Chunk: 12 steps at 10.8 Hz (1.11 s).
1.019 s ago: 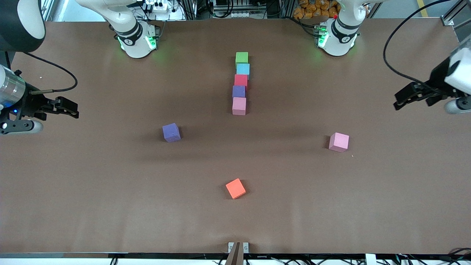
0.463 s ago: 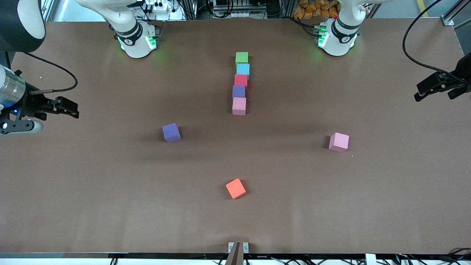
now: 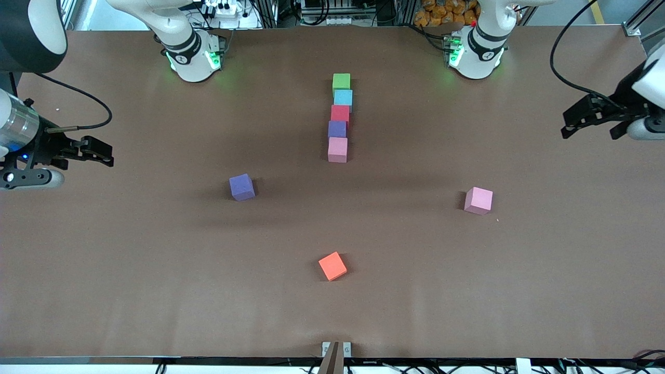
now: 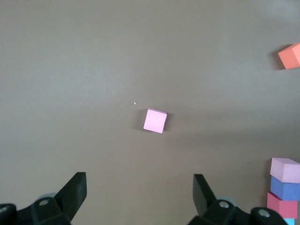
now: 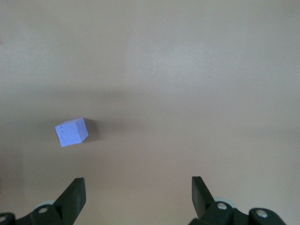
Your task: Arrange blocks into number 1
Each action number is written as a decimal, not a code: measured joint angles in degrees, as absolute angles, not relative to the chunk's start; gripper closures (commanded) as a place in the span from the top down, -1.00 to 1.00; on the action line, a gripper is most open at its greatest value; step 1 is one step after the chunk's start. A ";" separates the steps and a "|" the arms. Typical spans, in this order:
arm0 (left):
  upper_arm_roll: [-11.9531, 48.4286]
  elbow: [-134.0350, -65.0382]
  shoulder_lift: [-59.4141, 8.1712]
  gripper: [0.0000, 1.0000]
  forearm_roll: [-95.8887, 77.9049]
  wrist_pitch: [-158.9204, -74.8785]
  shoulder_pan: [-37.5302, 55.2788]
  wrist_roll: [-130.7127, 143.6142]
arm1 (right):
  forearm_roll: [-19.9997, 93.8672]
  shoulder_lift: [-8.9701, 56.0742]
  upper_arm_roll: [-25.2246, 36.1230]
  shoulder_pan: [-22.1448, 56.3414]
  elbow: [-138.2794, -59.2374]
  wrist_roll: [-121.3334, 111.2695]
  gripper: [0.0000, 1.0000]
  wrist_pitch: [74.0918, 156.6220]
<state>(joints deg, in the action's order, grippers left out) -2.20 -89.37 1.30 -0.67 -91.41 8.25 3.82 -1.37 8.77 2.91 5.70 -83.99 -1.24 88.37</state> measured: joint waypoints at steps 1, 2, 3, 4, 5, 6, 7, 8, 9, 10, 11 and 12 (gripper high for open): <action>-2.03 -89.38 1.30 1.00 0.05 -91.41 8.74 3.82 | -1.37 8.77 2.91 5.71 -83.99 -1.22 1.00 88.35; -1.97 -89.37 1.31 1.00 0.81 -91.41 8.87 3.81 | -1.37 8.77 2.91 5.71 -83.99 -1.20 1.00 88.34; -1.97 -89.37 1.31 1.00 0.97 -91.41 8.85 3.82 | -1.37 8.77 2.91 5.71 -83.99 -1.19 1.00 88.33; -1.97 -89.37 1.31 1.00 0.99 -91.41 8.84 3.81 | -1.37 8.77 2.91 5.71 -83.99 -1.18 1.00 88.32; -1.98 -89.37 1.31 1.00 1.00 -91.41 8.74 3.82 | -1.37 8.77 2.91 5.71 -83.99 -1.17 1.00 88.31; -2.03 -89.37 1.31 1.00 1.00 -91.41 8.56 3.81 | -1.37 8.77 2.91 5.71 -83.99 -1.16 1.00 88.31; -2.06 -89.37 1.31 1.00 1.00 -91.41 8.45 3.81 | -1.37 8.77 2.91 5.72 -83.99 -1.15 1.00 88.31; -2.07 -89.37 1.31 1.00 1.00 -91.41 8.45 3.81 | -1.37 8.77 2.91 5.72 -83.99 -1.15 1.00 88.29; -2.07 -89.37 1.31 1.00 1.00 -91.41 8.42 3.81 | -1.37 8.77 2.91 5.72 -83.99 -1.15 1.00 88.27; -2.07 -89.37 1.30 1.00 1.00 -91.41 8.34 3.81 | -1.37 8.77 2.91 5.72 -83.99 -1.14 1.00 88.26; -2.07 -89.37 1.29 1.00 1.00 -91.40 8.31 3.81 | -1.37 8.77 2.91 5.72 -83.99 -1.13 1.00 88.25; -2.06 -89.37 1.25 1.00 1.00 -91.40 8.32 3.81 | -1.37 8.77 2.91 5.72 -83.99 -1.12 1.00 88.24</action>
<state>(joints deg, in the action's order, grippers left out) -2.06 -89.37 1.25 1.00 -91.40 8.32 3.81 -1.37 8.77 2.91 5.72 -83.99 -1.12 88.24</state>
